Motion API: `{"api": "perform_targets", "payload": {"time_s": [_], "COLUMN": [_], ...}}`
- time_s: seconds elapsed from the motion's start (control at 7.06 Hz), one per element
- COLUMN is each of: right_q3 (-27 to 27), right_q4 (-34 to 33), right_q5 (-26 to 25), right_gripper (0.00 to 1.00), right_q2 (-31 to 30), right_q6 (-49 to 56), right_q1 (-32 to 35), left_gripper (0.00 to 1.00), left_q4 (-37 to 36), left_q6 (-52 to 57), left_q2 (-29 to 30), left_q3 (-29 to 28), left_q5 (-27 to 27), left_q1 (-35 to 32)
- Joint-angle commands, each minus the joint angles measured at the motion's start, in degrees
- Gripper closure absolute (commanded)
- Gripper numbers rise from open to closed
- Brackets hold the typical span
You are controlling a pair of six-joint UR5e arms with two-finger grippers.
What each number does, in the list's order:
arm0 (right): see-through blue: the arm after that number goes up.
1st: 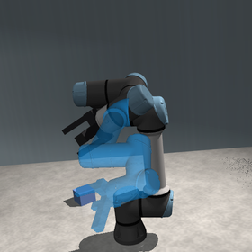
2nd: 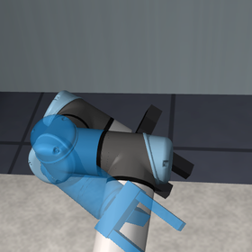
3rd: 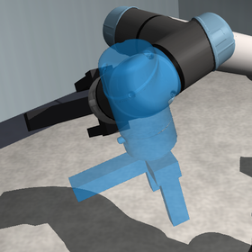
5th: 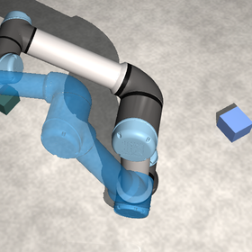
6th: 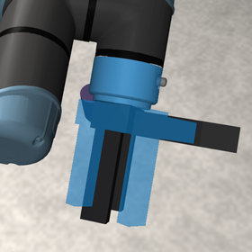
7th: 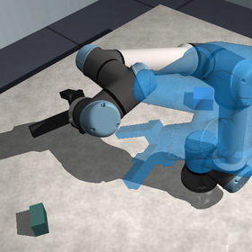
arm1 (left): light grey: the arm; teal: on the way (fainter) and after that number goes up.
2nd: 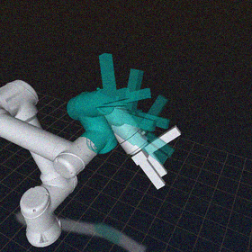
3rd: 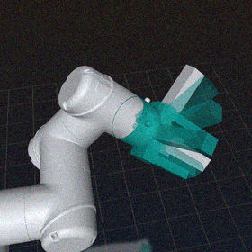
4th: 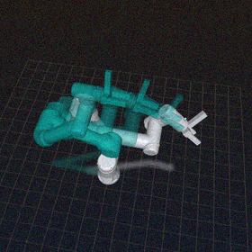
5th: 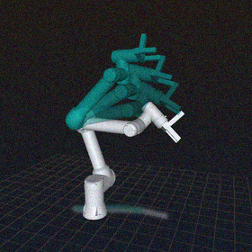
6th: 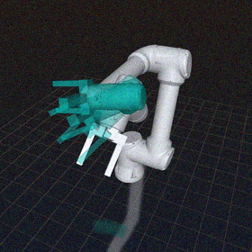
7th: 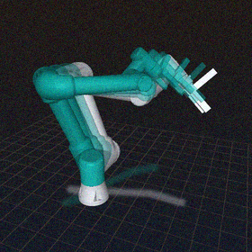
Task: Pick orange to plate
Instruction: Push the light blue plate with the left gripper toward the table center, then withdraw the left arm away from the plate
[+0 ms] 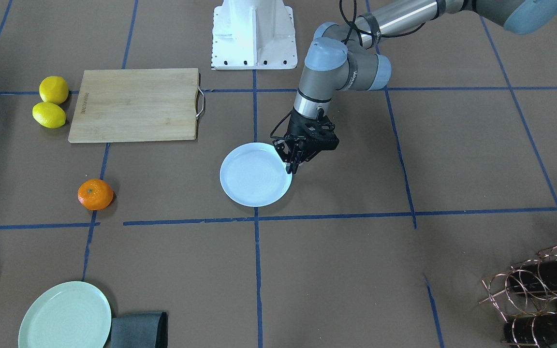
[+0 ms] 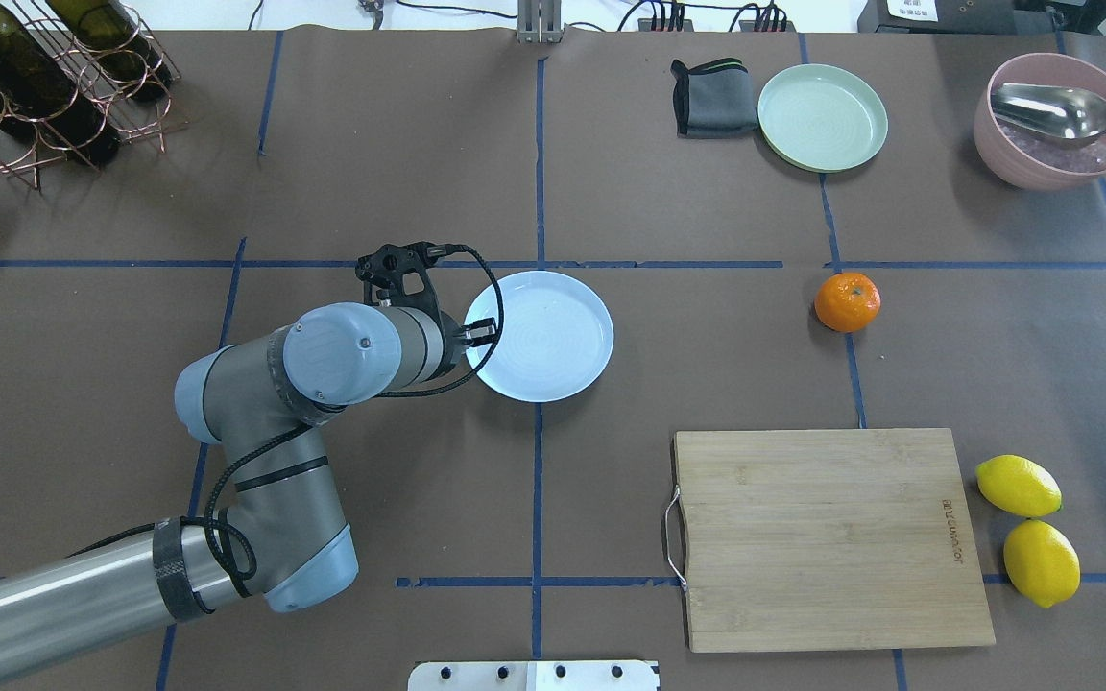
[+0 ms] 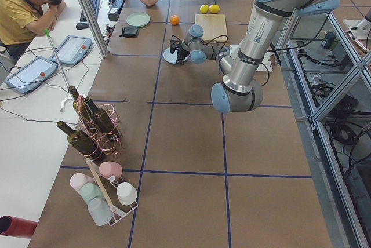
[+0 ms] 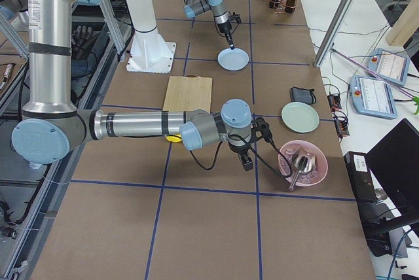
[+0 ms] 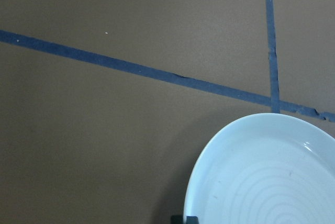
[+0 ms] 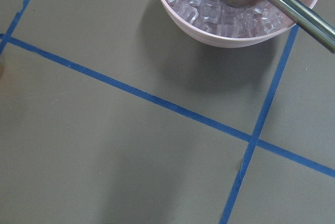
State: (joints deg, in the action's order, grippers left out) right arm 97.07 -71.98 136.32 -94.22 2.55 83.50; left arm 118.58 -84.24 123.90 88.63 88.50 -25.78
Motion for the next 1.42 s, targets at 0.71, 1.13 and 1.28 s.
{"api": "perform_targets", "payload": {"time_s": [0.71, 1.13, 1.28], "right_q3": [3.03, 2.95, 2.95], "right_q4": [1.4, 0.62, 0.44], "right_q5": [-0.17, 0.0, -0.17], "right_gripper": [0.0, 0.0, 0.0], "right_q2": [2.89, 9.65, 11.93], "right_q6": [-2.79, -11.04, -14.55], "right_q1": [-3.94, -7.89, -9.91], "left_gripper": [0.0, 0.0, 0.0], "left_q4": [-16.53, -17.24, -17.33], "left_q6": [54.13, 85.76, 93.48], "left_q2": [-16.01, -27.0, -30.35], "left_q3": [21.32, 13.1, 10.1], "left_q5": [26.33, 42.76, 42.98], "left_q1": [-29.16, -54.48, -58.12]}}
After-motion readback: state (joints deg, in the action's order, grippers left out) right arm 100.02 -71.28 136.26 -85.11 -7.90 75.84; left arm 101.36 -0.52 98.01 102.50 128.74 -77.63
